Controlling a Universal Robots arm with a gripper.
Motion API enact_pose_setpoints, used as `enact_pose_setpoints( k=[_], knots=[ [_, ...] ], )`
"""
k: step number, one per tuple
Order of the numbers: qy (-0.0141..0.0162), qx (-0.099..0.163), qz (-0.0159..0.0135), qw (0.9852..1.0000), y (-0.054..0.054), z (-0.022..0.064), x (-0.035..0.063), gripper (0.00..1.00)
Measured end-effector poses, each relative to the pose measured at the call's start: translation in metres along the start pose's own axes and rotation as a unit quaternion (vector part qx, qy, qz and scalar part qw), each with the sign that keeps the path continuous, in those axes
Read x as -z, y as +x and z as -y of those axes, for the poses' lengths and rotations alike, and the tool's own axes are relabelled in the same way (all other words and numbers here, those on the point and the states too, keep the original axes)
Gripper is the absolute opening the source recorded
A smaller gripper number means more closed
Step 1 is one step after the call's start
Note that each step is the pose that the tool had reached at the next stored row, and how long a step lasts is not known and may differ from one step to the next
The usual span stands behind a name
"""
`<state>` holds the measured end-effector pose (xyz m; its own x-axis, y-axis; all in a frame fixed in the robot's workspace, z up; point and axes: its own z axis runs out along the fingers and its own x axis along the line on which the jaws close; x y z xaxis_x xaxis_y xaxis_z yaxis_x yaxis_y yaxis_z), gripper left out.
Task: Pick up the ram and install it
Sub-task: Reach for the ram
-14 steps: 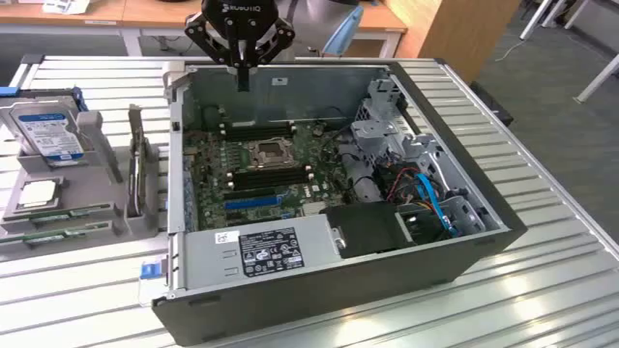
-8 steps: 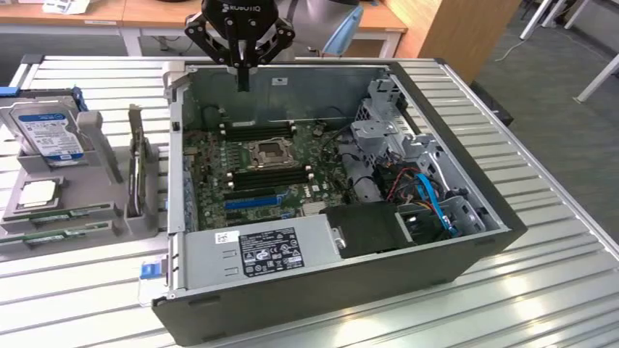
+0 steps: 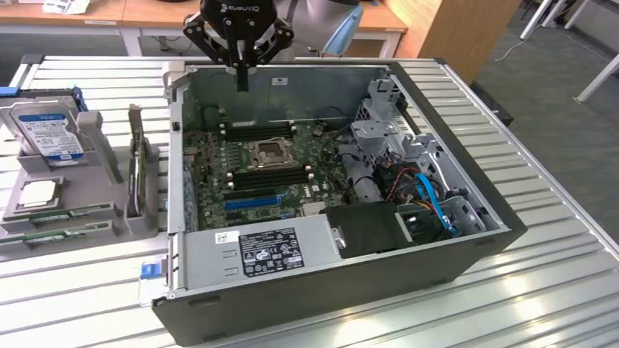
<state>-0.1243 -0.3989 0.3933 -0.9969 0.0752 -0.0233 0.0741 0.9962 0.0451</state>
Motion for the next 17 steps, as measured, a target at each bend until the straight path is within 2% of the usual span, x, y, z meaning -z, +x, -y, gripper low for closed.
enact_pose_setpoints(
  k=[8,17],
  knots=[
    [0.0000,0.000,0.0000,1.0000,0.010,0.0007,0.0003,0.10],
    [0.0000,0.000,0.0000,1.0000,0.028,0.0021,0.0007,0.10]
  ],
)
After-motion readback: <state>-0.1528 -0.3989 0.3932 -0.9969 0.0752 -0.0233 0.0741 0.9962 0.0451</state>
